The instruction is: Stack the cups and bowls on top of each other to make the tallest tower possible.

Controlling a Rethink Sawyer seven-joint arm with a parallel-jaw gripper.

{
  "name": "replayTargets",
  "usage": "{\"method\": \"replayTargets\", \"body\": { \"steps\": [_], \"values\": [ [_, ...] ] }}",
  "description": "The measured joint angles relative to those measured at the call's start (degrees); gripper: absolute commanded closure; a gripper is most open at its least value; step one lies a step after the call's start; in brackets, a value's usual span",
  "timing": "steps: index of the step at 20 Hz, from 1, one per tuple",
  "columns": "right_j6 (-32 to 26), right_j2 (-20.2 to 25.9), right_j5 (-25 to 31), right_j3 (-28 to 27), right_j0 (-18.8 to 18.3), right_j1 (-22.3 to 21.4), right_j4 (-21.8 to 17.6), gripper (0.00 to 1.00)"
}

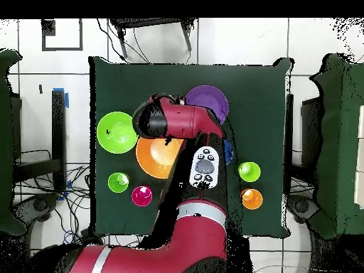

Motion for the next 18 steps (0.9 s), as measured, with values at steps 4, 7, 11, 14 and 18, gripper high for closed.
{"method": "replayTargets", "body": {
  "steps": [4, 7, 11, 14, 18],
  "values": [
    [0.0, 0.0, 0.0, -1.4, -1.0, 1.0, 0.0, 0.0],
    [0.0, 0.1, 0.0, -2.6, -1.8, 2.4, -0.4, 0.0],
    [0.0, 0.4, 0.0, -3.4, -3.0, 4.3, -1.9, 0.0],
    [0.0, 0.6, -0.4, -3.4, -3.8, 5.6, -3.3, 0.0],
    [0.0, 0.7, -1.5, -3.3, -4.5, 7.0, -5.0, 0.0]
  ]
}}
